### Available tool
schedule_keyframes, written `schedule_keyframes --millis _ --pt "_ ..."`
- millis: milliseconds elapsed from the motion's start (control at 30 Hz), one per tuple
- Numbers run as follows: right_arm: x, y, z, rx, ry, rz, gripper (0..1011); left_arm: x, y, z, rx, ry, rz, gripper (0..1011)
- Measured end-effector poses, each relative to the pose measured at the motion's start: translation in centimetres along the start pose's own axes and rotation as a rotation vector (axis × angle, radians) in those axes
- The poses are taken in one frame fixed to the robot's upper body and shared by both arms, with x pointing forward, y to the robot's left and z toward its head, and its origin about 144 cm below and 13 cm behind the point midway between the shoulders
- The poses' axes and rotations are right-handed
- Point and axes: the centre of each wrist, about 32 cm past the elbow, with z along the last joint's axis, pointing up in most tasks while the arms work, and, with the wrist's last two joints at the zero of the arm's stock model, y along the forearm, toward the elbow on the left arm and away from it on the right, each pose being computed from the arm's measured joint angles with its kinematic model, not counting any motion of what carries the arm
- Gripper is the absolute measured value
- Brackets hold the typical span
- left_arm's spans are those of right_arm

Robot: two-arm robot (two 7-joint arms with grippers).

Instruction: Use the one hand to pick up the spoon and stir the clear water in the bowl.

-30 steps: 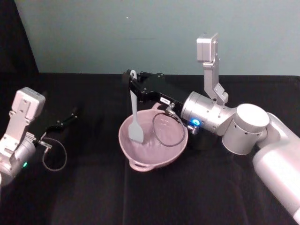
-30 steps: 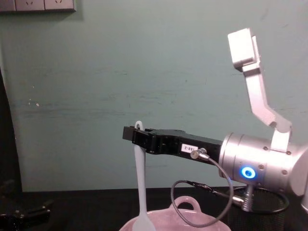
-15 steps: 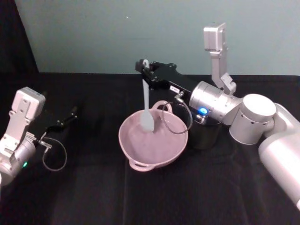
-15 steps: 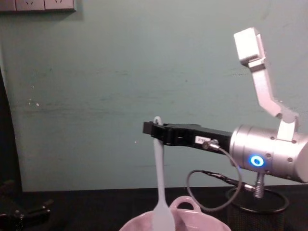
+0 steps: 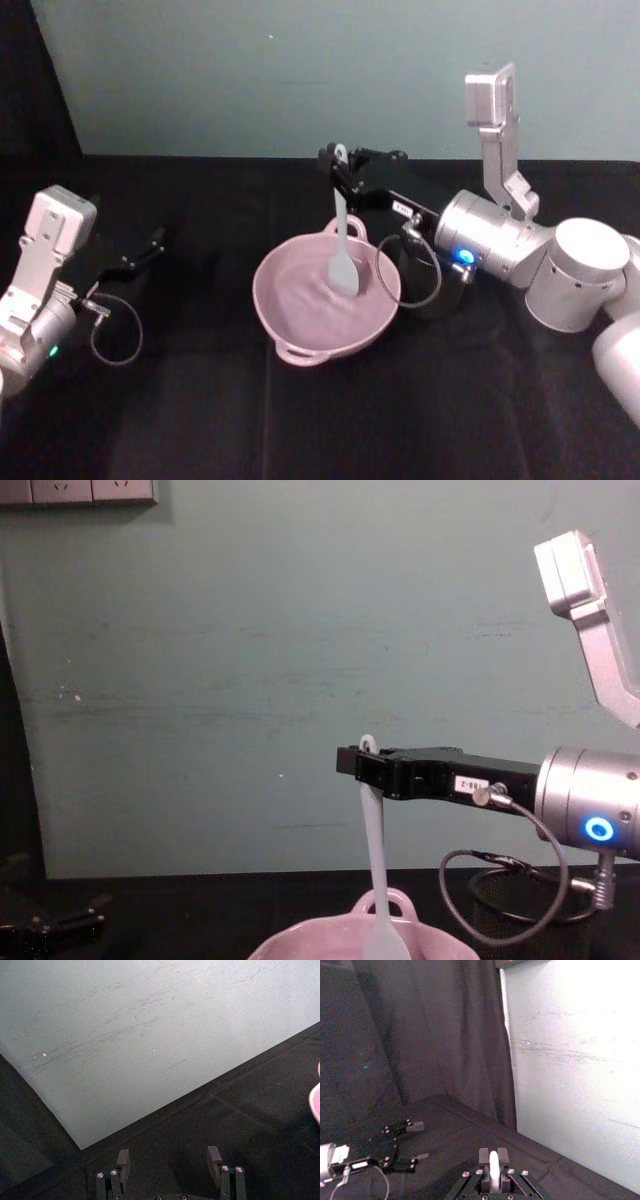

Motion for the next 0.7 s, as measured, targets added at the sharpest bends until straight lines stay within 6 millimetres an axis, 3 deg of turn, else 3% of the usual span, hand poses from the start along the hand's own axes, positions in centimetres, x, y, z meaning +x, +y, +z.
schedule_keyframes --millis 333,700 --pt "-2.1 -0.1 0.2 -0.014 -0.015 0.048 107 0.0 0.0 0.0 0.0 0.0 0.0 1011" --pt "-3.1 2.0 -0.1 0.0 0.007 0.105 107 0.0 0.0 0.0 0.0 0.0 0.0 1011"
